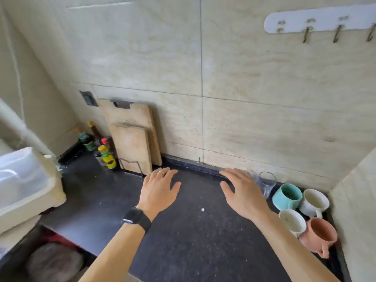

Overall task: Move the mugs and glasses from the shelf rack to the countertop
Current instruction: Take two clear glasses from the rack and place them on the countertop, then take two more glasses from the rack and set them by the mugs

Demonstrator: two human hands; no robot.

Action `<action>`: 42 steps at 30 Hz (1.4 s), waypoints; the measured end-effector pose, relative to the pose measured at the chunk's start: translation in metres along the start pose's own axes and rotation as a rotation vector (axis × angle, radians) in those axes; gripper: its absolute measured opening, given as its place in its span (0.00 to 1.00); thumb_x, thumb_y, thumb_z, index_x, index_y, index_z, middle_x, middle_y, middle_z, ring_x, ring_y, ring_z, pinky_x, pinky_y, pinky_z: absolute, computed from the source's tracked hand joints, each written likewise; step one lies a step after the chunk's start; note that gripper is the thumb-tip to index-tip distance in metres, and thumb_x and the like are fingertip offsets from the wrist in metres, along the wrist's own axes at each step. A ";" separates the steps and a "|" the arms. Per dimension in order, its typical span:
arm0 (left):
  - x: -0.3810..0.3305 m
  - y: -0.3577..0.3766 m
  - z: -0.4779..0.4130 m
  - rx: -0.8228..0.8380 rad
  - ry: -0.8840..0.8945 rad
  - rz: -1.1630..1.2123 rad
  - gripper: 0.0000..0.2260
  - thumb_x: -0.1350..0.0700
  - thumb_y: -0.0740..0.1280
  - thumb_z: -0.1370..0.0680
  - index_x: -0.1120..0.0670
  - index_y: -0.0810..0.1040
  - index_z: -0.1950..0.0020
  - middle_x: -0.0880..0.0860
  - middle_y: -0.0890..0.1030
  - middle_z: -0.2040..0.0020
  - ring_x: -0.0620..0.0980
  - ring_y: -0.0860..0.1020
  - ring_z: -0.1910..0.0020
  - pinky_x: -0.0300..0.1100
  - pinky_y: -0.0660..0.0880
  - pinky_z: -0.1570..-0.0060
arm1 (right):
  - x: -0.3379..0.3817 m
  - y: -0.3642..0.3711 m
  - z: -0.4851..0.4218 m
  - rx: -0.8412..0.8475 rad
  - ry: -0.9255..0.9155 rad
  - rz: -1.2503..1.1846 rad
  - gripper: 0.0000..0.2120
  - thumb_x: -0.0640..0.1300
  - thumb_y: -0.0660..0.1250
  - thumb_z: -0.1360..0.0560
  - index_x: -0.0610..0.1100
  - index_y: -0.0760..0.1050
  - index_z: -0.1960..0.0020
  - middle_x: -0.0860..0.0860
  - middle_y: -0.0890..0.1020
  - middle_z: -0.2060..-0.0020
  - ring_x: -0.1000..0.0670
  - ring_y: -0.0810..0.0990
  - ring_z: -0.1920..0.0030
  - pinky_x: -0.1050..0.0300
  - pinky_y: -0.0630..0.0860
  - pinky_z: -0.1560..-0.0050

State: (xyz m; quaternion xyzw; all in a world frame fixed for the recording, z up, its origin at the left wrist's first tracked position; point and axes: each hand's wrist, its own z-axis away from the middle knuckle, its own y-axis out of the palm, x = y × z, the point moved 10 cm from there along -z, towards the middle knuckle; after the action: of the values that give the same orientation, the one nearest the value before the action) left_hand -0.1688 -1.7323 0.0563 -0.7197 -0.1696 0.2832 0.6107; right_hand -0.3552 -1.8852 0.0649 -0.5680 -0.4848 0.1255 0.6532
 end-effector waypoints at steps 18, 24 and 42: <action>0.220 -0.240 0.588 -0.317 -1.059 -0.321 0.21 0.41 0.59 0.20 0.43 0.70 0.27 0.49 0.72 0.27 0.53 0.67 0.27 0.56 0.61 0.27 | 0.521 0.092 0.271 0.236 -1.142 -0.179 0.18 0.52 0.64 0.21 0.50 0.78 0.33 0.52 0.80 0.35 0.49 0.75 0.33 0.52 0.69 0.32; 0.231 -0.310 0.757 -0.416 -1.270 -0.403 0.21 0.42 0.60 0.21 0.43 0.70 0.28 0.50 0.72 0.27 0.52 0.65 0.26 0.54 0.59 0.27 | 0.645 0.087 0.405 0.290 -1.373 -0.253 0.20 0.53 0.61 0.20 0.52 0.74 0.29 0.54 0.77 0.31 0.50 0.70 0.29 0.53 0.64 0.28; 0.359 -0.433 1.072 -0.465 -1.389 -0.497 0.23 0.42 0.59 0.20 0.43 0.65 0.25 0.49 0.71 0.27 0.51 0.64 0.25 0.53 0.58 0.25 | 0.913 0.144 0.675 0.313 -1.547 -0.328 0.20 0.55 0.58 0.19 0.55 0.70 0.28 0.57 0.74 0.29 0.51 0.65 0.25 0.50 0.63 0.27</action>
State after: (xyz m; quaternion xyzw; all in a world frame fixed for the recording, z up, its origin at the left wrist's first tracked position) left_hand -0.5033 -0.5958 0.3065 -0.4276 -0.7256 0.4812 0.2430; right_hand -0.3678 -0.7677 0.3113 -0.1438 -0.8538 0.4520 0.2146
